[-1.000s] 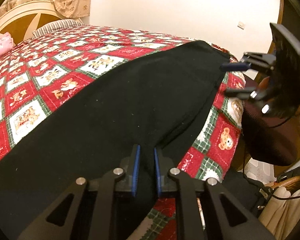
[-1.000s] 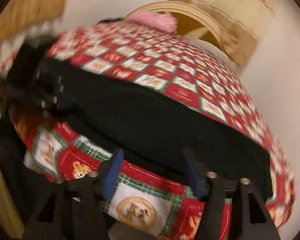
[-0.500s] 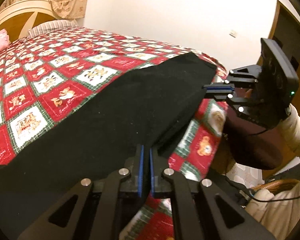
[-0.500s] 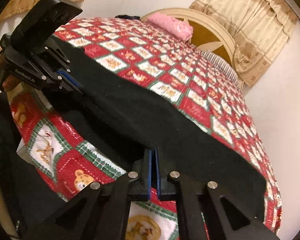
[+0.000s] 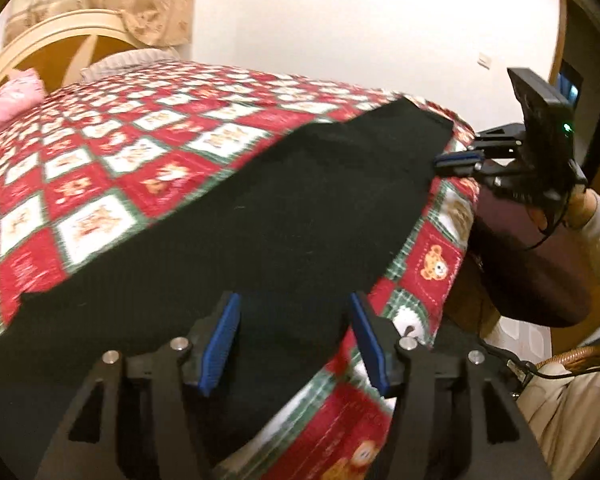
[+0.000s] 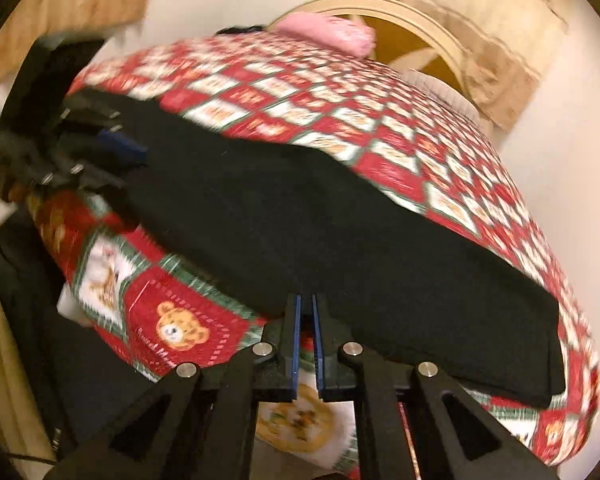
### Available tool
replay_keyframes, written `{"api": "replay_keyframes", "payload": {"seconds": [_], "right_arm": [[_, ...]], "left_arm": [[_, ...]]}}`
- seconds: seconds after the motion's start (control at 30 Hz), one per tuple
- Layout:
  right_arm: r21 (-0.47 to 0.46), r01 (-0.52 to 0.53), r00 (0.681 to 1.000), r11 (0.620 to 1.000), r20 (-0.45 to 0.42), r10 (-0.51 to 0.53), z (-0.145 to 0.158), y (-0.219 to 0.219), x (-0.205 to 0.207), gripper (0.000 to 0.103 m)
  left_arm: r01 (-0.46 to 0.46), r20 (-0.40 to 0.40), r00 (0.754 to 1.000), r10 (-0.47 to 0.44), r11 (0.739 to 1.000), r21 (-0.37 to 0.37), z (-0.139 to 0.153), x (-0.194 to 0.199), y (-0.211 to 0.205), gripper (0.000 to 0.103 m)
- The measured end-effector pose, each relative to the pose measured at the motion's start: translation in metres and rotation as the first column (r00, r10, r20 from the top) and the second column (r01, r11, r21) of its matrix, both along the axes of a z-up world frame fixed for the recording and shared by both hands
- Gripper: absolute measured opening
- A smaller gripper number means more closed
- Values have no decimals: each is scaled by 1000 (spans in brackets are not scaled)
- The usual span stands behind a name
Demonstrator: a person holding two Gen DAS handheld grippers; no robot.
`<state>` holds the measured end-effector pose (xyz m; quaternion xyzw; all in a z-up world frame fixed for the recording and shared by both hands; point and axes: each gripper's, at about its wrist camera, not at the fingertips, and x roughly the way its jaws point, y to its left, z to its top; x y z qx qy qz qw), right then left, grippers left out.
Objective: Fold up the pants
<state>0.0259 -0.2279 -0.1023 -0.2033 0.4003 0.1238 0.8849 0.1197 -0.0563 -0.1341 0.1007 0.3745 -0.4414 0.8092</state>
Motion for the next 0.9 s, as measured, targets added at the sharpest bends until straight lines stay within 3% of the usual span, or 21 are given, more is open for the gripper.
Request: {"api": "replay_keyframes", "payload": {"seconds": [0.13,0.2,0.3,0.43,0.5,0.53,0.57,0.6,0.7,0.77,0.9], "right_arm": [[84,134,990,987,39,-137,11,-38,10,6],[122,220,973,968,38,-226,11,-61,19,6],[112,353,935,929,-13,-353,-4,-93,30,7],[261,407,912,875,-63,-406,5,-125,26,9],[278,440,889,853,-3,-458,19,-137,17,31],[308,468,868,828,14,-496,27,-148,13,40],[334,499,845,799,18,-535,31,-158,10,57],[367,537,811,759,23,-585,36,-173,6,62],[384,619,735,685,25,-678,36,-198,-1,62],[395,626,730,672,4,-683,33,-210,4,58],[397,643,722,655,-30,-691,25,-219,12,12]], "left_arm": [[-59,-37,997,61,997,53,-20,10,16,65],[-66,-31,997,67,997,41,-26,9,22,64],[-73,-27,997,74,997,27,-23,5,28,65],[-136,15,991,135,991,17,-11,7,46,65],[-175,22,984,175,984,15,-9,14,57,65],[-199,22,980,199,980,13,-10,20,64,68],[-223,23,975,222,975,12,-10,22,70,71],[-247,24,969,246,969,10,-10,25,77,72],[-287,5,958,287,958,-11,-12,32,90,73],[-309,-12,951,309,951,-19,-16,35,95,76],[-333,-25,943,333,943,-7,-25,39,95,76]]}}
